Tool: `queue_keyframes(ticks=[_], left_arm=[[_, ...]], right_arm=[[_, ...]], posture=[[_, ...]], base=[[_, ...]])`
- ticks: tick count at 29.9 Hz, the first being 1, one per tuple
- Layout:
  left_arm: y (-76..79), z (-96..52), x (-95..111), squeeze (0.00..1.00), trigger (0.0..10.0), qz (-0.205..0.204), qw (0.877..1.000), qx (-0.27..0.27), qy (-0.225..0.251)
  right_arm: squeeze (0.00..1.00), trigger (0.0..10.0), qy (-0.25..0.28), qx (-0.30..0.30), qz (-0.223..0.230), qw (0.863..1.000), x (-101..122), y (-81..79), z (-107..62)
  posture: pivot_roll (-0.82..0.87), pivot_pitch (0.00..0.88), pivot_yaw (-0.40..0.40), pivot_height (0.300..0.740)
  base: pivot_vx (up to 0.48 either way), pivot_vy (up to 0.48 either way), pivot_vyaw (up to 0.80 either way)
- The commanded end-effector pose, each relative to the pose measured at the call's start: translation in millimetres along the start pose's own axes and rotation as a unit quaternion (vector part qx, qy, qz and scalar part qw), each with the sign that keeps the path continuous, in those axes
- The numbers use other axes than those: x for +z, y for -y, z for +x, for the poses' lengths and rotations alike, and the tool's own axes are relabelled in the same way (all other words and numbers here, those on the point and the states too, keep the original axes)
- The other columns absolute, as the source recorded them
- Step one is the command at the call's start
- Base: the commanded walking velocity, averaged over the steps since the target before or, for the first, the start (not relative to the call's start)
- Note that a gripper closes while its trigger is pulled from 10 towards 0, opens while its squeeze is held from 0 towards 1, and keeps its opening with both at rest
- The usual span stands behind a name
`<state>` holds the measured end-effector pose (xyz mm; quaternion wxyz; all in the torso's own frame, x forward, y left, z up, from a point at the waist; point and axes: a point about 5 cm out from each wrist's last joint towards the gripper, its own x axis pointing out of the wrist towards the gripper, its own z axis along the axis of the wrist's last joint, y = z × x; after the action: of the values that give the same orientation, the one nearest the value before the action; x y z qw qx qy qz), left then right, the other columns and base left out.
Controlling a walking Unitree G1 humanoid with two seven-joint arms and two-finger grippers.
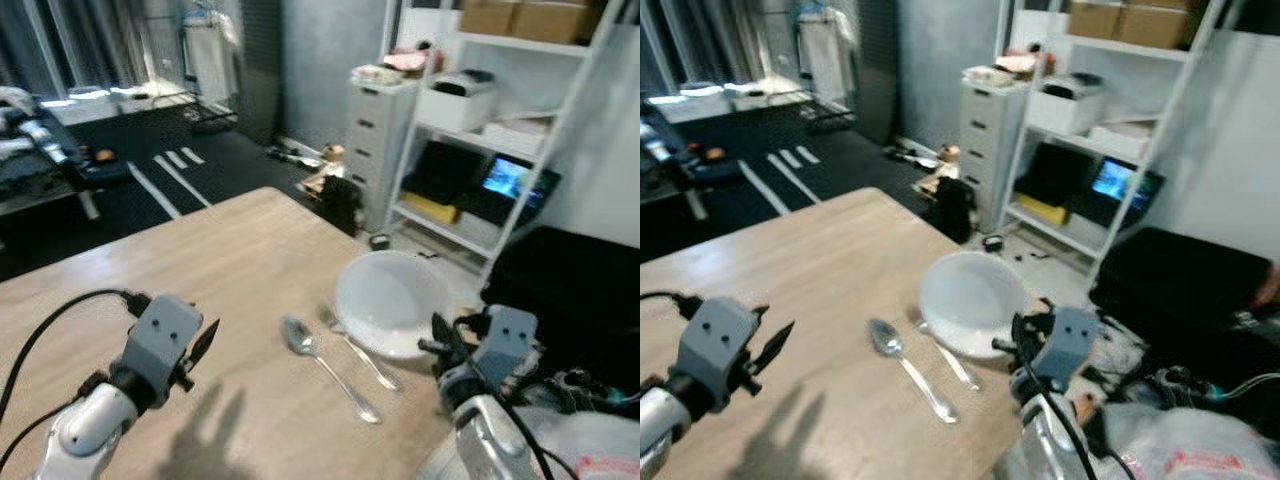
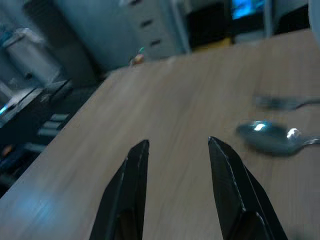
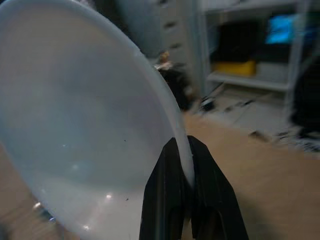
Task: Setting the table
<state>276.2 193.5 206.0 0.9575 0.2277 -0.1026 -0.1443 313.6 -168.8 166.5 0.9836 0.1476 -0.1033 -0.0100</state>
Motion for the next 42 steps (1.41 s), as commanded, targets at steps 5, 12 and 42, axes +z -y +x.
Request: queue_keyframes(ticks=[5, 12, 42], left_arm=[[0.9, -1.2, -7.2, 0.0, 10.0, 0.002, 1.0, 0.001, -0.014], [1.6, 0.5, -7.2, 0.0, 10.0, 0.001, 1.0, -0.001, -0.012], [4.8, 7.3, -4.8, 0.0, 10.0, -0.004, 1.0, -0.002, -0.001]], right_arm=[[0.0, 10.0, -0.009, 0.001, 0.009, 1.0, -5.0, -2.0, -3.3], [0.0, 10.0, -0.009, -0.001, 0.009, 1.0, -5.1, -1.8, -3.5], [0.0, 10.0, -0.01, -0.003, 0.009, 1.0, -5.0, -1.2, -3.5]], posture=[[0.08, 0.108, 0.081, 0.74], [0.07, 0.111, 0.083, 0.74], [0.07, 0.107, 0.081, 0.74]], base=[[0.0, 0.0, -0.8], [0.0, 0.0, -0.8], [0.0, 0.0, -0.8]])
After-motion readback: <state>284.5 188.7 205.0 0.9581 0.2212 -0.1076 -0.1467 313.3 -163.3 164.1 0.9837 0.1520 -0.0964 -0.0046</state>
